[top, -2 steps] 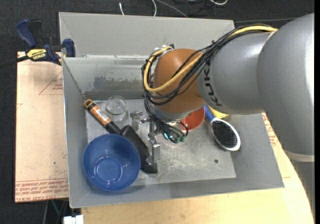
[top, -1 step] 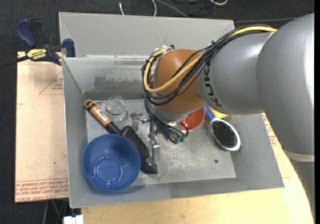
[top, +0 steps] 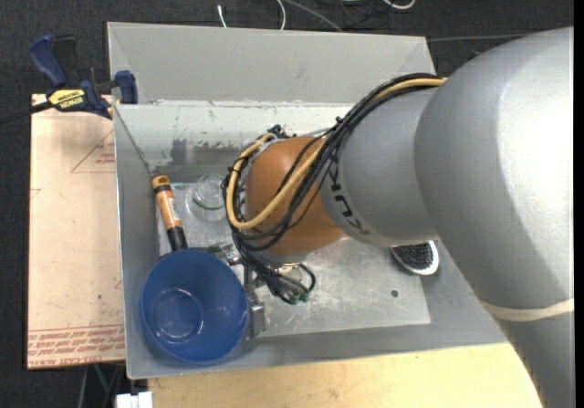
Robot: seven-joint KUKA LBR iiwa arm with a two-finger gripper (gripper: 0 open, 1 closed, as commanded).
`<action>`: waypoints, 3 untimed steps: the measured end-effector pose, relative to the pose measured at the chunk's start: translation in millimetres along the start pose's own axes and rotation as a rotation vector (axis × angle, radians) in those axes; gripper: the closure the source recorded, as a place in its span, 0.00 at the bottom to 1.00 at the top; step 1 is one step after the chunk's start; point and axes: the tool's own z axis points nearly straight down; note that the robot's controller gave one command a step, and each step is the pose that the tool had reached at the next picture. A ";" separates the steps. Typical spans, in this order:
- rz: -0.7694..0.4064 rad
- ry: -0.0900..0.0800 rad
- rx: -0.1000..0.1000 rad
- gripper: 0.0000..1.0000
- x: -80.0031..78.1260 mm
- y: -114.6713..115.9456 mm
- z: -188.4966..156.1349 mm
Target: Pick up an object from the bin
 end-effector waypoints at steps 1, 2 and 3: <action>0.074 -0.017 0.007 0.00 -46.4 0.2 4.7; -0.022 -0.007 0.002 0.00 -5.9 18.5 -64.9; 0.012 -0.010 0.008 0.00 25.9 -4.3 -102.0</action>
Offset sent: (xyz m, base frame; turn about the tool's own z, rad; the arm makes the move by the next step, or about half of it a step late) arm -0.0019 0.0183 0.0618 -0.0232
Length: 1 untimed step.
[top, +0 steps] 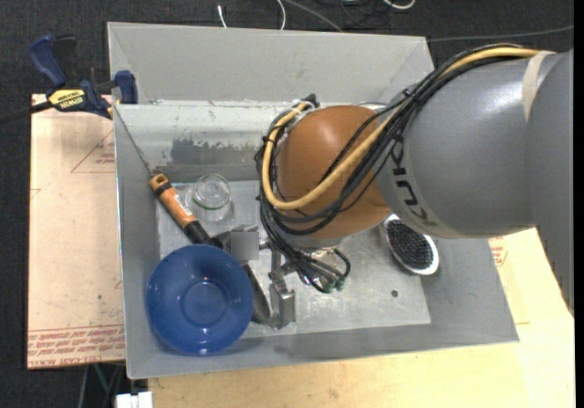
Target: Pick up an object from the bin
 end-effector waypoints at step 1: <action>-0.038 -0.003 -0.003 0.00 -22.6 22.9 -6.5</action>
Offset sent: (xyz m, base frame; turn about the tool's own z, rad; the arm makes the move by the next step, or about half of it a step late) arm 0.0171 0.0139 -0.0483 0.1485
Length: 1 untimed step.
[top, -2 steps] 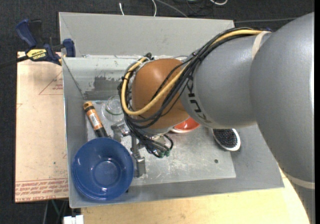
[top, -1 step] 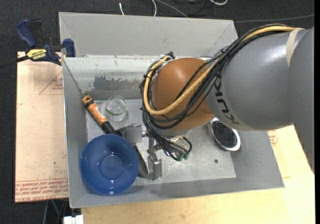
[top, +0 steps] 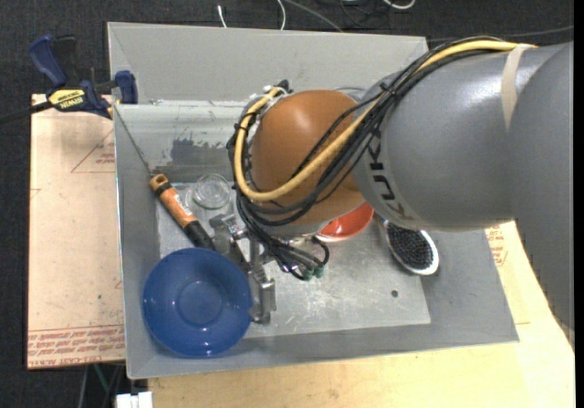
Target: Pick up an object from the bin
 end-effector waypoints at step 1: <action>0.191 -0.011 0.003 1.00 -0.9 -16.6 53.0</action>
Offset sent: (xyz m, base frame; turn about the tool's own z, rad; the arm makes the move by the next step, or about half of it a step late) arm 0.0000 0.0000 0.0000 0.0000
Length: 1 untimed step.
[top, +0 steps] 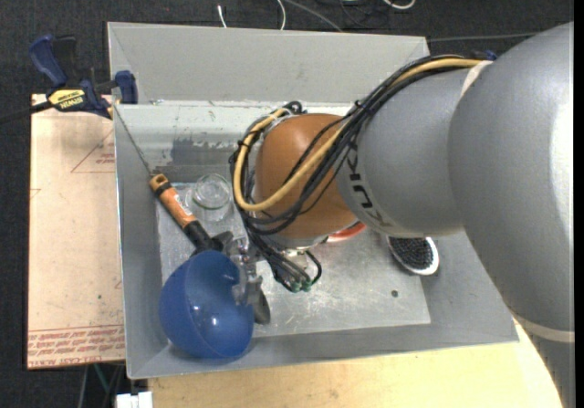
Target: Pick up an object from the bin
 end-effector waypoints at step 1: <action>0.000 0.000 0.000 1.00 0.0 -0.1 0.0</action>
Offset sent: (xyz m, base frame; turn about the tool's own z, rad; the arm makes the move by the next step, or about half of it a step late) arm 0.0039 0.0056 0.0402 0.0224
